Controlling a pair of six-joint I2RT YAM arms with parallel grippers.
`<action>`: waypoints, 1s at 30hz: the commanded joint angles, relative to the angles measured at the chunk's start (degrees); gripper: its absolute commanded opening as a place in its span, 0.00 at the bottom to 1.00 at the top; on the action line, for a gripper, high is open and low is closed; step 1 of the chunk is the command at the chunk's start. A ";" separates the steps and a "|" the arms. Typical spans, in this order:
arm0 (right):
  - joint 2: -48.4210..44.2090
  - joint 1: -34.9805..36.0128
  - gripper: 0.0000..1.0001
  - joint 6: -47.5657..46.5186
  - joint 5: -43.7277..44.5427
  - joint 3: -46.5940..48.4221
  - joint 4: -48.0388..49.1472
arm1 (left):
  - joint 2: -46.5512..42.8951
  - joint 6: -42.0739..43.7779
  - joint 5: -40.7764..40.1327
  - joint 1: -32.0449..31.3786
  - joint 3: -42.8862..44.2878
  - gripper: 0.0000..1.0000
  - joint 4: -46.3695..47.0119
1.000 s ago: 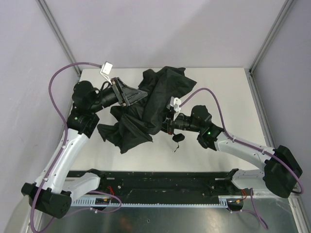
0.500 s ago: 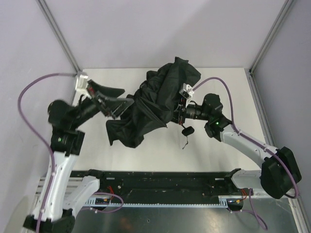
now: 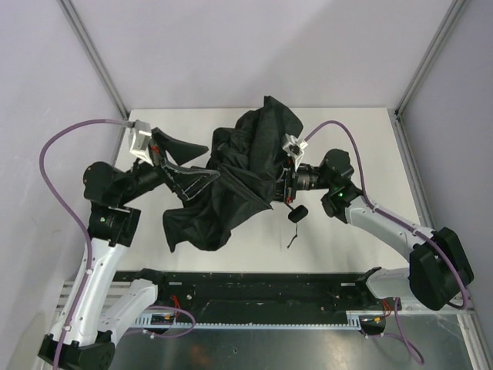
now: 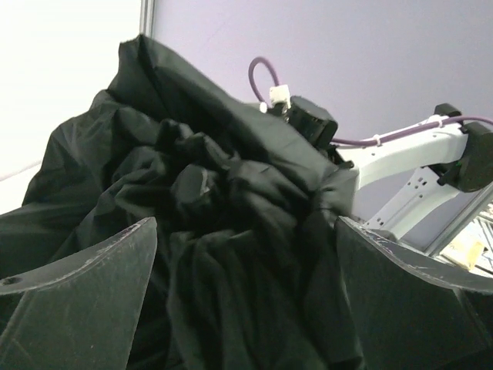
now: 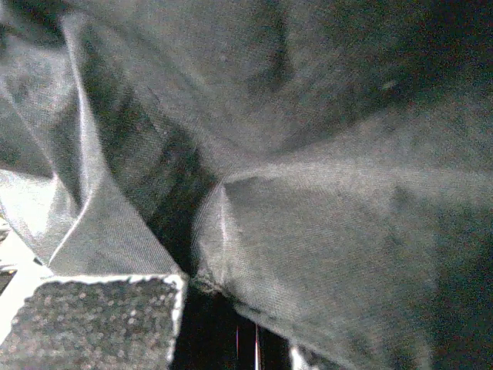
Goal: Put away the umbrella
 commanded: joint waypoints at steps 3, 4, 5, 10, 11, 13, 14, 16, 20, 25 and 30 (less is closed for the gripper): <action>0.17 0.41 0.00 7.47 -5.06 3.28 14.76 | 0.59 4.38 1.06 -1.79 -0.26 0.99 1.04; 0.25 0.53 0.00 7.58 -5.20 3.29 14.88 | 1.31 4.08 1.40 -2.20 0.36 0.99 1.00; 0.33 0.63 0.00 7.50 -5.40 3.29 14.85 | 2.15 3.62 1.61 -2.58 0.97 1.00 1.02; 0.13 1.61 0.00 5.83 -5.84 3.30 13.71 | 4.71 2.25 1.38 -3.75 1.91 1.00 0.91; 0.05 2.01 0.00 5.26 -6.03 3.43 13.17 | 5.35 1.34 0.90 -3.79 1.75 0.99 0.89; -0.19 3.28 0.00 3.12 -6.52 3.93 11.04 | 6.92 -0.99 0.38 -3.87 1.72 1.00 0.87; -0.51 3.90 0.00 1.71 -6.68 4.05 9.77 | 7.90 -2.21 0.31 -3.90 1.87 1.00 0.87; -1.43 5.09 0.00 -0.89 -6.66 4.12 7.58 | 9.82 -3.32 0.47 -3.87 2.23 1.00 0.89; -2.65 7.06 0.00 -4.82 -5.07 4.39 3.09 | 11.11 -2.76 1.27 -3.93 2.45 0.89 2.00; -4.02 7.31 0.00 -10.32 2.14 4.44 -2.63 | 9.87 -2.14 2.67 -3.94 2.00 0.58 3.03; -6.15 8.33 0.00 -16.80 12.47 4.44 -7.80 | 5.32 -4.36 1.07 -3.59 -0.44 0.84 3.15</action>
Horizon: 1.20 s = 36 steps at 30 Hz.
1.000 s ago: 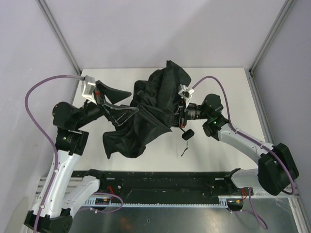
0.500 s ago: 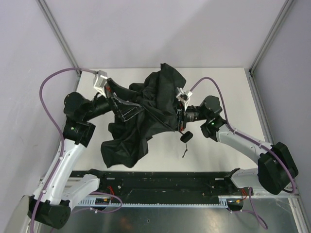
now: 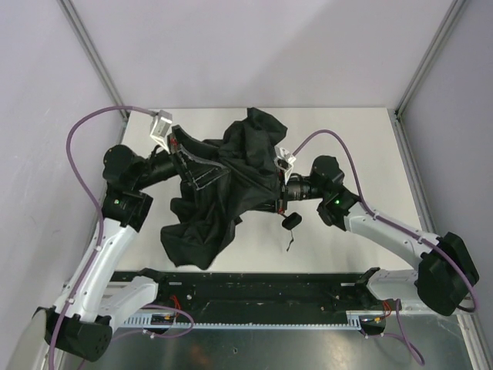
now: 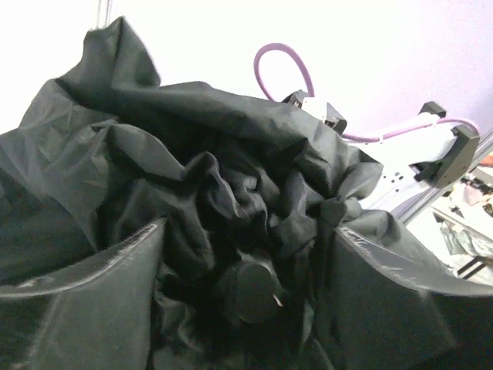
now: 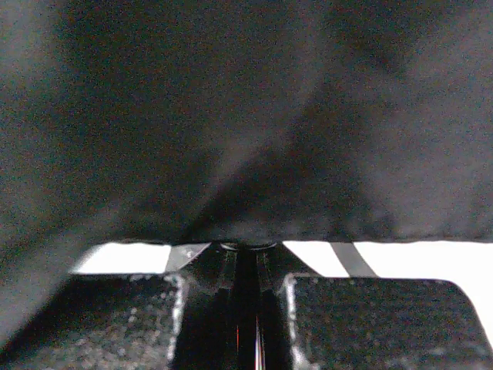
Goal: Put away the umbrella
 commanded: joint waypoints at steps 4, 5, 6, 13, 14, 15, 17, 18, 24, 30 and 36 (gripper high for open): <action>-5.73 3.15 0.00 -13.97 17.10 4.29 -5.14 | -8.18 -7.52 -9.15 0.34 -3.19 0.98 0.58; -5.87 3.43 0.00 -14.80 18.86 4.29 -5.87 | -9.36 -8.98 -11.78 0.37 -3.78 0.99 -0.12; -5.86 3.71 0.00 -15.39 20.14 4.29 -6.32 | -10.52 -10.54 -13.93 0.35 -4.25 0.99 -0.60; -4.69 4.24 0.00 -16.02 24.01 4.40 -6.22 | -13.48 -12.80 -18.97 0.30 -5.23 0.99 -5.10; -4.56 4.24 0.00 -16.04 24.47 4.52 -6.24 | -13.85 -12.49 -18.97 0.31 -5.32 0.99 -5.37; -4.50 4.29 0.00 -16.01 24.92 4.62 -6.20 | -14.26 -12.61 -19.11 0.31 -5.59 0.99 -5.51; -4.41 4.46 0.00 -16.03 25.86 4.70 -6.33 | -14.87 -13.20 -19.78 0.23 -5.90 0.99 -5.59; -4.38 4.61 0.00 -16.10 26.67 4.72 -6.42 | -14.95 -13.53 -20.35 0.05 -6.01 0.99 -5.62; -4.37 5.86 0.00 -16.74 30.31 4.90 -6.82 | -15.49 -13.90 -27.15 -3.46 -8.40 1.00 -6.07; -3.76 4.02 0.00 -13.36 24.85 4.90 -4.66 | -17.98 -3.41 -27.29 -5.19 -10.38 0.99 -6.43; -2.94 0.28 0.00 -11.28 14.02 4.90 -4.21 | -23.87 6.91 -22.50 -4.79 -12.27 0.99 -7.34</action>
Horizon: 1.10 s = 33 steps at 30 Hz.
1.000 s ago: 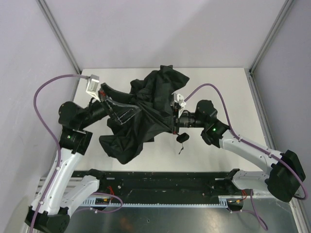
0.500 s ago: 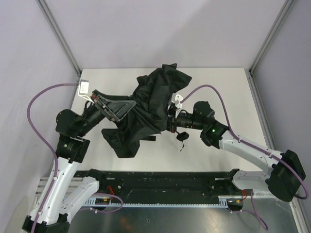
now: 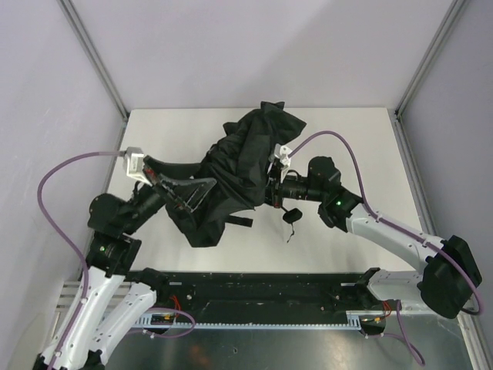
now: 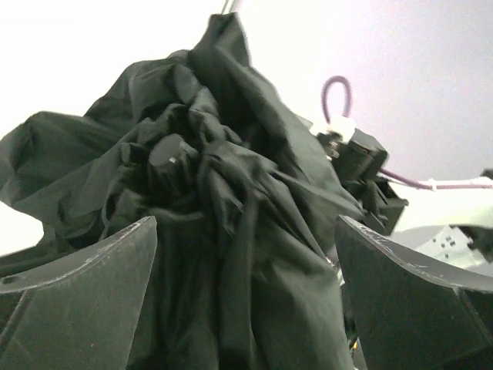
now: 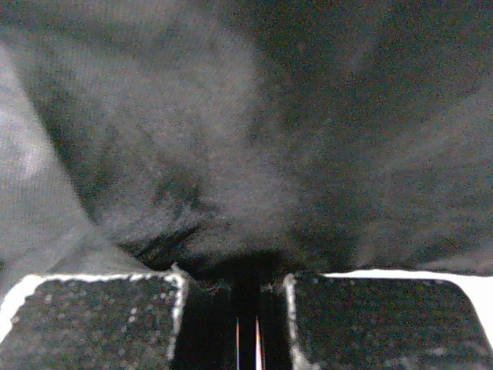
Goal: Put away the umbrella
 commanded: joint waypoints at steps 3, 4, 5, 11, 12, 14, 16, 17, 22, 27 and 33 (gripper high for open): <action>-0.70 -3.20 0.00 1.36 -11.77 3.90 6.17 | -2.62 14.11 9.45 -0.33 0.78 0.99 -1.15; -0.87 -3.28 0.00 1.06 -12.53 3.85 5.72 | -2.06 15.37 11.20 -0.32 1.29 0.99 -1.38; -1.00 -3.32 0.00 0.86 -13.09 3.88 5.27 | -1.26 16.13 12.59 -0.31 1.98 0.99 -1.49; -1.79 -2.59 0.00 -0.23 -13.37 3.90 3.82 | 6.39 14.49 16.55 -0.30 6.65 0.99 -1.27; -1.81 -2.49 0.00 -0.22 -13.46 3.94 3.84 | 7.01 13.53 17.07 -0.30 6.77 0.99 -0.21; -1.83 -2.22 0.00 -0.48 -13.60 3.98 3.66 | 7.83 11.98 17.62 -0.32 6.71 1.00 1.98; -2.01 -2.02 0.00 -0.80 -13.92 4.03 3.53 | 8.91 11.84 18.55 -0.37 6.93 1.00 2.48; -2.10 -1.99 0.00 -0.86 -14.40 4.10 3.56 | 9.42 12.30 19.08 -0.33 7.17 1.00 2.11; -2.90 -1.32 0.00 -0.77 -19.44 4.73 4.06 | 10.98 15.31 22.33 -0.30 7.04 0.99 0.98; -4.02 0.45 0.00 -3.45 -19.44 5.84 0.47 | 11.66 18.00 15.14 0.64 7.96 0.99 -1.67; -5.50 1.31 0.00 -3.64 -19.01 5.97 -0.94 | 7.84 17.69 1.59 0.84 6.97 0.99 -1.98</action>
